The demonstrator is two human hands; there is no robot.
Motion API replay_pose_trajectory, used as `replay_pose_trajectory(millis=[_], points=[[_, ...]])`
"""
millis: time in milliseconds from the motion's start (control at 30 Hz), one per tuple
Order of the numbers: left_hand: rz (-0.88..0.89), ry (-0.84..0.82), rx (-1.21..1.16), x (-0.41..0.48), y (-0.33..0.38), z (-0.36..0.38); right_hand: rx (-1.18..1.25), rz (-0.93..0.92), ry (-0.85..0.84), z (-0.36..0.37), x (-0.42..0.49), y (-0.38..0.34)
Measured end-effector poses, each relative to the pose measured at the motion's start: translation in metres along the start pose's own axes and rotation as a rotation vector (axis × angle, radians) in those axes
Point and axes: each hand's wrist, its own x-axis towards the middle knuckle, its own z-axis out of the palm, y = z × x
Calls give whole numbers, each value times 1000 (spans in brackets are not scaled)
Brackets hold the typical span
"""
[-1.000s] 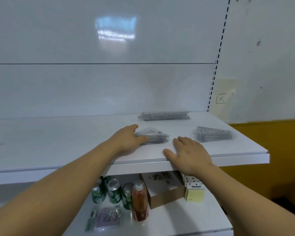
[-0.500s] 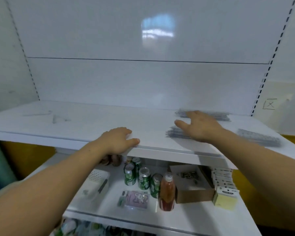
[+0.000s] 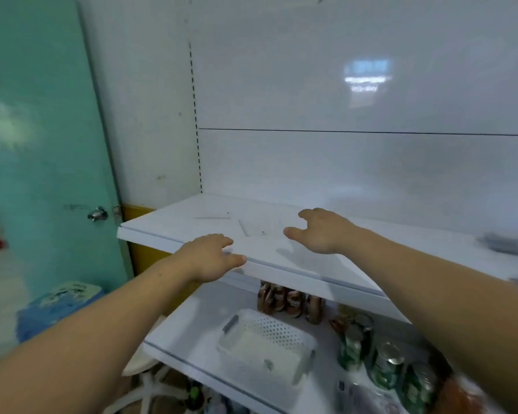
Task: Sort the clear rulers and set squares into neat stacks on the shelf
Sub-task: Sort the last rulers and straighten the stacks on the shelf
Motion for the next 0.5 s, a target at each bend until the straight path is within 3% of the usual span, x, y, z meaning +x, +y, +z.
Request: replay_pose_trajectory(millis=[233,500], points=[[-43,-3,0,21,-94,-26,10,-25,-77,41,69,-73],[7,-10,16,90,-126,-26,-63,18,-173,82,140,-91]])
